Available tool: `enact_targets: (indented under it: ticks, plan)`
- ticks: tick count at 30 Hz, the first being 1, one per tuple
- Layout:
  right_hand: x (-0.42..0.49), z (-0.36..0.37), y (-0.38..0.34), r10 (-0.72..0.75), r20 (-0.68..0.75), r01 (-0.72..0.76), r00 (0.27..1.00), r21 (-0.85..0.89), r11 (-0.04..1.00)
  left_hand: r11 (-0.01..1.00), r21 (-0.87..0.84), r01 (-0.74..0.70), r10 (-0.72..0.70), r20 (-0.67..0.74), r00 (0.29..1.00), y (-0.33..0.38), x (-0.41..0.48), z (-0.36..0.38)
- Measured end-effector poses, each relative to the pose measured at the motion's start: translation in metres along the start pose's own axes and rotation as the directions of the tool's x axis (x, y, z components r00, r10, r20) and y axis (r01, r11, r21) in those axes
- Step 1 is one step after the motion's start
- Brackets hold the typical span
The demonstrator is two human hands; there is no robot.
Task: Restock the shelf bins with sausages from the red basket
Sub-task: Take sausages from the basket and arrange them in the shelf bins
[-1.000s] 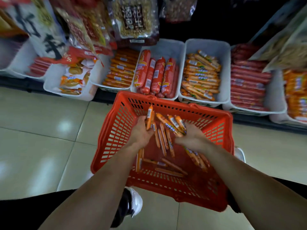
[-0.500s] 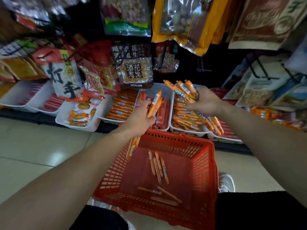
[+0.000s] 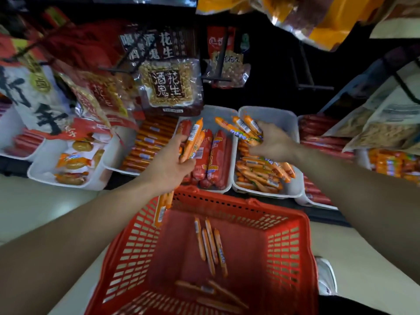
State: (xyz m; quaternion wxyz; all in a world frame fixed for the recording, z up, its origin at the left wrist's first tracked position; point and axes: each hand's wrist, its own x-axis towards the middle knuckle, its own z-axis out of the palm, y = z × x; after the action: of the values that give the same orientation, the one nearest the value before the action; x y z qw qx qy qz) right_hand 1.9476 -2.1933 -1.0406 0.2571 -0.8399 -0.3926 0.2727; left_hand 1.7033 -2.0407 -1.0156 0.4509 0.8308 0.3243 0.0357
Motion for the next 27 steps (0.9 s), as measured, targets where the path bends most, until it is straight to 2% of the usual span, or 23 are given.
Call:
enact_targets:
  ticks: [6, 10, 13, 16, 18, 22, 27]
  plan:
    - [0.003, 0.046, 0.057, 0.114, 0.193, -0.070, 0.975, -0.221, 0.973, 0.999, -0.040, 0.006, -0.009, -0.081, 0.997, -0.017, 0.016, 0.003]
    - [-0.002, 0.059, 0.068, 0.074, 0.239, 0.040, 0.968, -0.441, 0.897, 1.000, -0.029, 0.005, -0.008, -0.090, 0.996, -0.013, 0.018, 0.009]
    - [-0.011, 0.055, 0.074, 0.089, 0.197, -0.018, 0.976, -0.338, 0.941, 0.999, -0.038, 0.020, -0.022, -0.050, 0.998, -0.009, 0.017, 0.014]
    - [-0.017, 0.050, 0.081, -0.042, 0.097, 0.070, 0.994, -0.308, 0.949, 0.999, -0.032, 0.020, -0.021, -0.045, 0.999, -0.005, 0.018, 0.017]
    - [-0.016, 0.051, 0.076, -0.095, 0.113, 0.125, 0.989, -0.302, 0.945, 0.999, -0.037, 0.015, -0.017, -0.049, 0.999, -0.003, 0.020, 0.018]
    - [-0.006, 0.061, 0.061, -0.067, 0.192, 0.122, 0.979, -0.290, 0.949, 0.997, -0.068, 0.036, -0.041, -0.073, 0.997, -0.002, 0.026, 0.022]
    - [0.005, 0.074, 0.056, -0.039, 0.164, 0.081, 0.986, -0.257, 0.963, 0.997, -0.054, 0.047, -0.051, -0.077, 0.996, -0.006, 0.031, 0.026]
